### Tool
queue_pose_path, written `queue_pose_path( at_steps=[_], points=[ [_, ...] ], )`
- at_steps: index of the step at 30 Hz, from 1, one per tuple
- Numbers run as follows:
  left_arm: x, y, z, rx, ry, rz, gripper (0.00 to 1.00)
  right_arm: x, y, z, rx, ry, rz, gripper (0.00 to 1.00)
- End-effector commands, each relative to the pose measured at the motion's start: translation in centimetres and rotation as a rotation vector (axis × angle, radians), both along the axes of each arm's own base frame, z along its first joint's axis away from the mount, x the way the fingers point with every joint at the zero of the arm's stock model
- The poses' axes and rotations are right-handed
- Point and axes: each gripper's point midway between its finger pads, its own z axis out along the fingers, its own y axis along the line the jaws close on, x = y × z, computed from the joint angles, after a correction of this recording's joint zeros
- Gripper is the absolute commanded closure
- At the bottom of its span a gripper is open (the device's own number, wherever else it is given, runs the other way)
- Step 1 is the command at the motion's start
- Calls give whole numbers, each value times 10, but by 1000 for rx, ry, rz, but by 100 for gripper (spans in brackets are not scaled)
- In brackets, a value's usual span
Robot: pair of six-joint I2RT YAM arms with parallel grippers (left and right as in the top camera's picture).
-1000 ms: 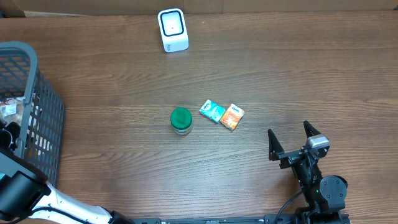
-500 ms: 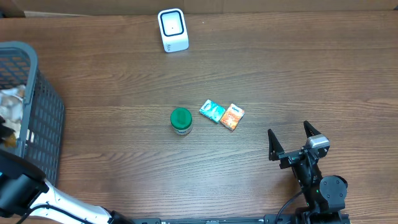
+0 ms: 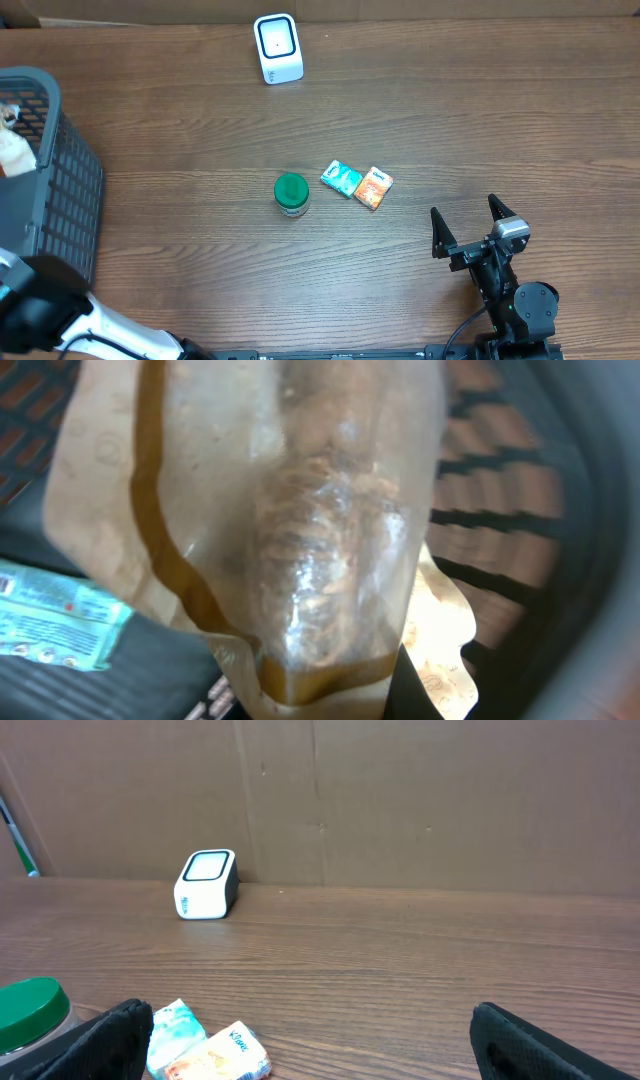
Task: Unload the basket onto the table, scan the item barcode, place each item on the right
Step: 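Lift the mushroom bag up out of the basket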
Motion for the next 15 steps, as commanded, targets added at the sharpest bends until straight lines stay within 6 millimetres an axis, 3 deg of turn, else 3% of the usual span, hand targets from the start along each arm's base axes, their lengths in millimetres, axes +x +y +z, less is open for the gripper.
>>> queue_pose_path(
  at_steps=[1, 8, 15],
  points=[
    [7, -58, 76, 79, -210, -120, 95, 0, 0, -3, -5, -2, -1, 0],
    [3, -134, 116, 150, -293, -299, 96, 0, 0, -3, -5, -2, -1, 0],
    [4, -185, 107, 130, -235, -433, 95, 0, 0, -3, -5, -2, -1, 0]
  ],
)
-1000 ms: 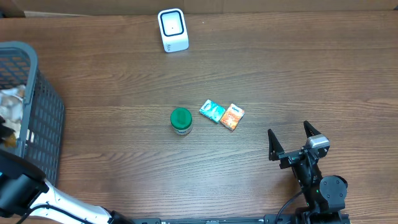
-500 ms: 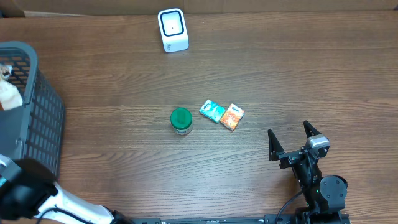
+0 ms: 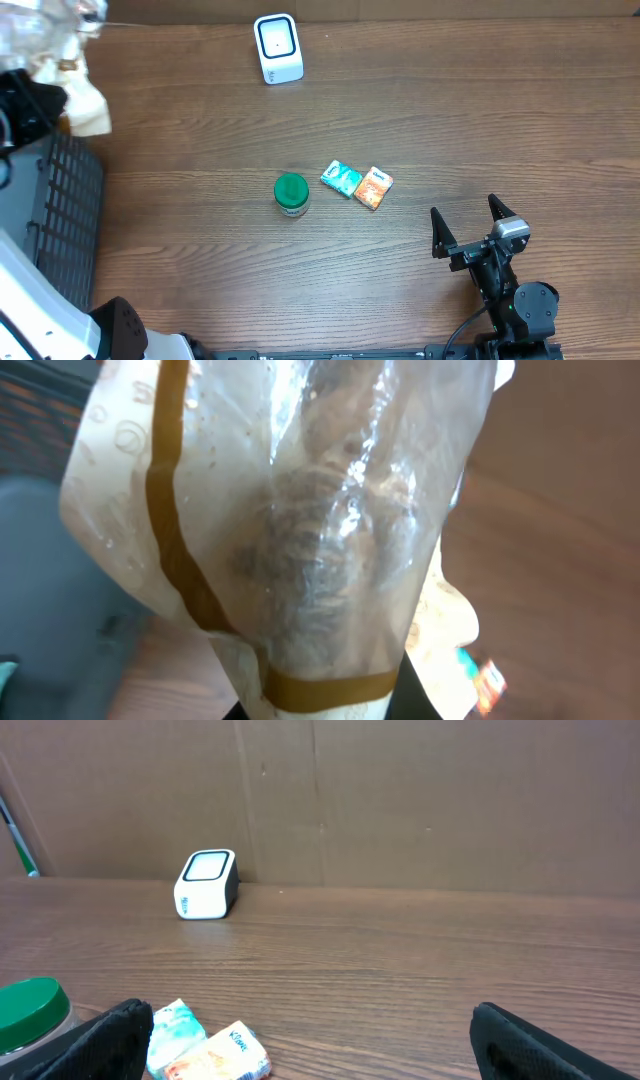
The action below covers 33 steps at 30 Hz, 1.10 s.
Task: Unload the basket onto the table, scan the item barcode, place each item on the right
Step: 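Lift the mushroom bag up out of the basket, then carry the mushroom bag left of the jar and lower it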
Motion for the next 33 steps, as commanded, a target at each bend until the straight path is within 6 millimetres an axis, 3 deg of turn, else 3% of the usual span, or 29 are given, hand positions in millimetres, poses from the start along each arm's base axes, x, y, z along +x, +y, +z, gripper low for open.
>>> queue_pose_path(
  at_steps=[1, 4, 8, 21, 33],
  points=[
    [6, -16, -8, 14, 32, -64, 96, 0, 0, -3, -5, -2, -2, 0],
    [10, -32, -16, -1, 59, -109, 95, 0, 0, -3, -5, -2, -2, 0],
    [13, -58, -41, -30, 144, -186, 95, 0, 0, -3, -5, -2, -1, 0],
    [6, -127, -185, -89, 529, -339, 95, 0, 0, -3, -5, -2, -1, 0],
    [-7, -143, -293, -142, 648, -274, 96, 0, 0, -3, -5, -2, -1, 0]
  ],
)
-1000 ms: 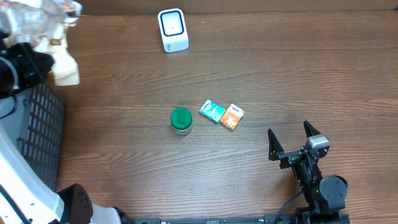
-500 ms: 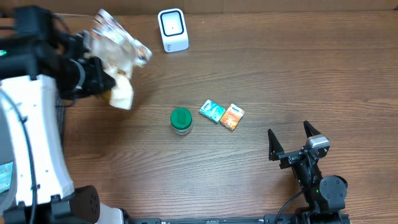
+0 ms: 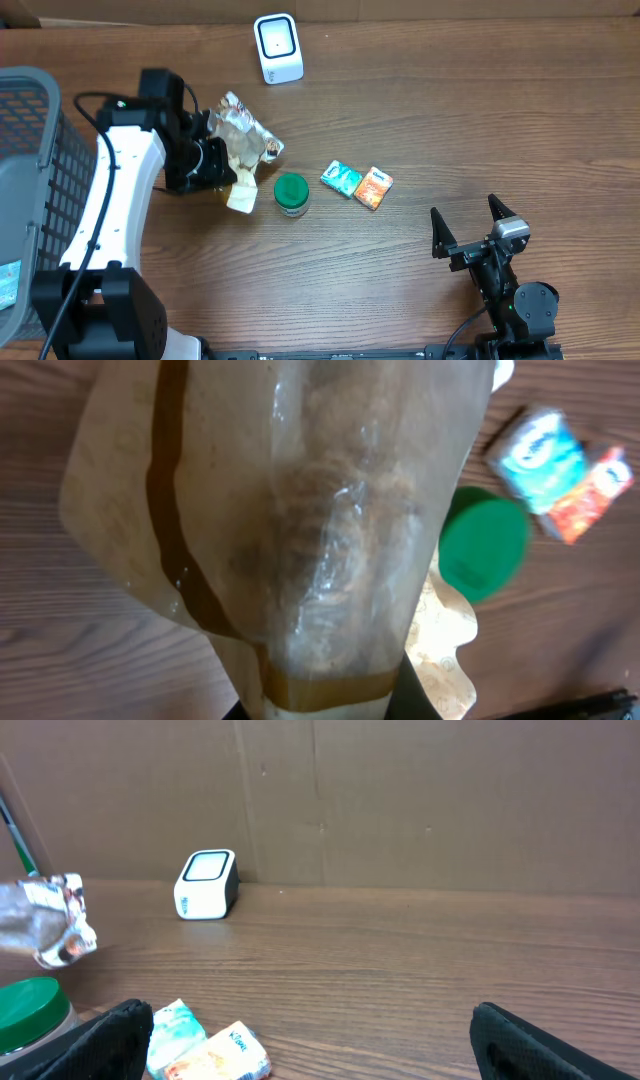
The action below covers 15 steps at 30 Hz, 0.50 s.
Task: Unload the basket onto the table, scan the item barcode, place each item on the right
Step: 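Carry the mushroom bag left of the jar and lower it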
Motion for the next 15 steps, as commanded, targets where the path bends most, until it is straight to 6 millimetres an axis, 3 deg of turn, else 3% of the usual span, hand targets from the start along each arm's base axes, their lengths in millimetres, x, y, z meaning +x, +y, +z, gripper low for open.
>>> queue_pose_path(
  at_steps=[1, 6, 15],
  points=[
    [-11, -5, -21, -8, 49, 47, 96, 0, 0, -3, -5, -1, -1, 0],
    [-20, -19, -43, -60, 69, 43, 96, 0, 0, -3, -5, -1, -1, 0],
    [-26, -29, -50, -58, 77, 7, 94, 0, 0, -3, -5, -1, -1, 0]
  ],
)
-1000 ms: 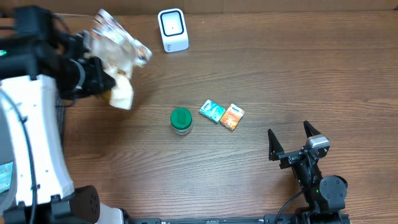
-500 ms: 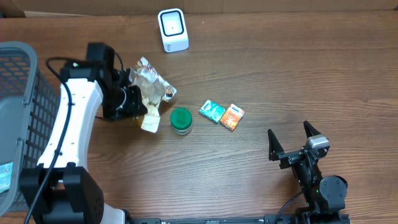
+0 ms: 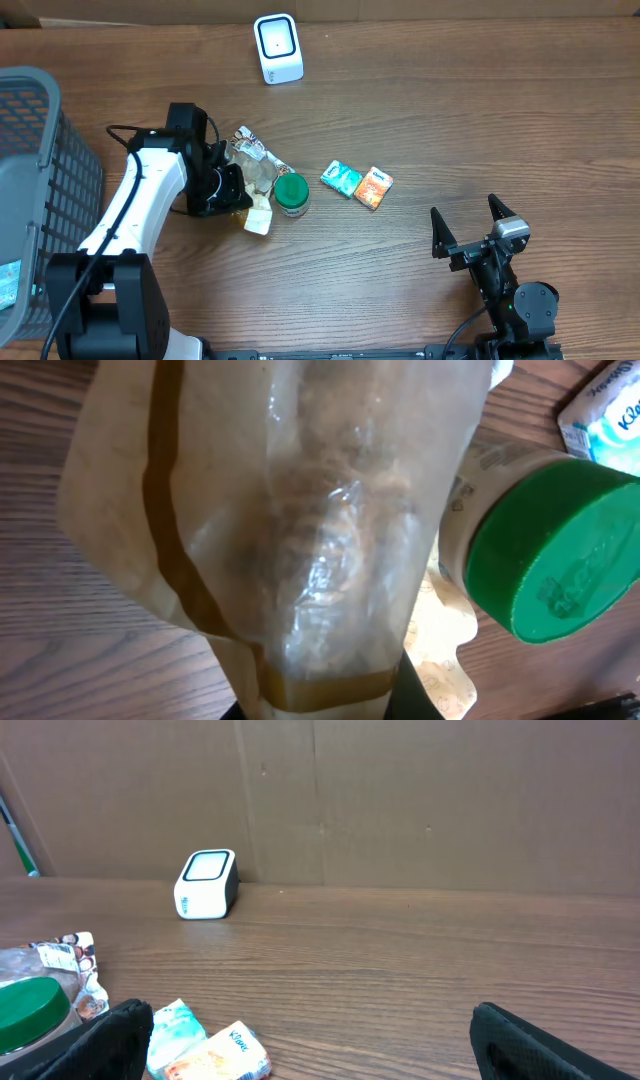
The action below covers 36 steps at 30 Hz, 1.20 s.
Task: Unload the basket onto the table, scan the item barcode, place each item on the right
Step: 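Carry the mushroom bag left of the jar and lower it, then open the left gripper and release the mushroom bag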
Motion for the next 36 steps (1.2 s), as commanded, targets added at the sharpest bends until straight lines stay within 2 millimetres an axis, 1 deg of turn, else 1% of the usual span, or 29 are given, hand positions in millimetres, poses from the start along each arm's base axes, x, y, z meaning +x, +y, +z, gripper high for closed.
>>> queue_pose_path(
  at_steps=[1, 7, 12, 14, 15, 16, 17, 18, 19, 22, 24, 26, 29, 33, 36],
  points=[
    [-1, -8, 1, -25, 2, 3, 94, 0, 0, -3, -4, -1, -1, 0],
    [-1, -8, 1, -25, 2, 9, 94, 0, 0, -3, -4, -1, -1, 0],
    [-3, -8, -4, -24, 7, 13, 94, 0, 0, -3, -4, -1, -1, 0],
    [-3, -8, -7, -25, 5, 13, 88, 0, 0, -3, -4, -1, -1, 0],
    [-4, -8, -7, -25, 7, 13, 80, 0, 0, -3, -4, -1, -1, 0],
    [-4, -8, -7, -25, 9, 12, 70, 0, 0, -3, -4, -1, -1, 0],
    [-5, -8, -7, -26, 11, 12, 56, 0, 0, -3, -4, -1, -1, 0],
    [-6, -8, -7, -25, 16, 11, 40, 0, 0, -3, -4, -1, -1, 0],
    [-7, -8, -7, -25, 19, 10, 27, 0, 0, -3, -4, -2, -1, 0],
    [-9, -12, -5, -49, 22, -15, 8, 0, 0, -3, -4, -1, -1, 0],
    [-9, -12, 0, -50, 24, -17, 2, 0, 0, -3, -4, -1, -1, 0],
    [-6, -12, 8, -49, 16, -30, 0, 0, 0, -3, -4, -1, -1, 0],
    [2, -5, 28, -10, -6, -35, 0, 0, 0, -3, -4, -1, -1, 0],
    [15, 13, 64, 106, -59, -30, 0, 0, 0, -3, -4, -2, -1, 0],
    [24, 27, 98, 187, -111, -22, 1, 0, 0, -3, -4, -2, -1, 0]
  ],
)
